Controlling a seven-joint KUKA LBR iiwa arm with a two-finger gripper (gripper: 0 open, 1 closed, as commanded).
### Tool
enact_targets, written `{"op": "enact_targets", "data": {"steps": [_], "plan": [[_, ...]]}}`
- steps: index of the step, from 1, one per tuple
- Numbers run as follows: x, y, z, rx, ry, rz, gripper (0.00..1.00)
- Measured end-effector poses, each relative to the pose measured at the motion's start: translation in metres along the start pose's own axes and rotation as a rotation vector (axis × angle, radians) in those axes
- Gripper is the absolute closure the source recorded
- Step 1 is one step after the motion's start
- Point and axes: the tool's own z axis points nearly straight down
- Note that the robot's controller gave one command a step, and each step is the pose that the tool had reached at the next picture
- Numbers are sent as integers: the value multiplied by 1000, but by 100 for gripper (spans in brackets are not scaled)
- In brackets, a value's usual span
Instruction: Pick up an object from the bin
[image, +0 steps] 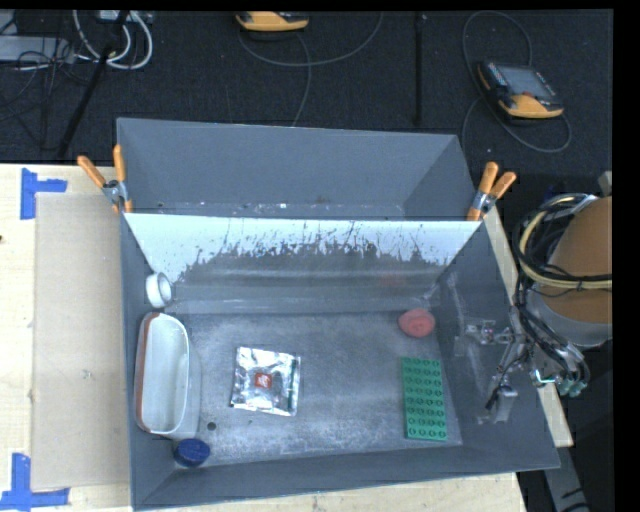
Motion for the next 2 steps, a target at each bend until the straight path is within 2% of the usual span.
{"op": "enact_targets", "data": {"steps": [1, 2], "plan": [[-3, -15, 116, 1, -10, -387, 0], [16, 10, 86, 4, -8, -757, 0]]}}
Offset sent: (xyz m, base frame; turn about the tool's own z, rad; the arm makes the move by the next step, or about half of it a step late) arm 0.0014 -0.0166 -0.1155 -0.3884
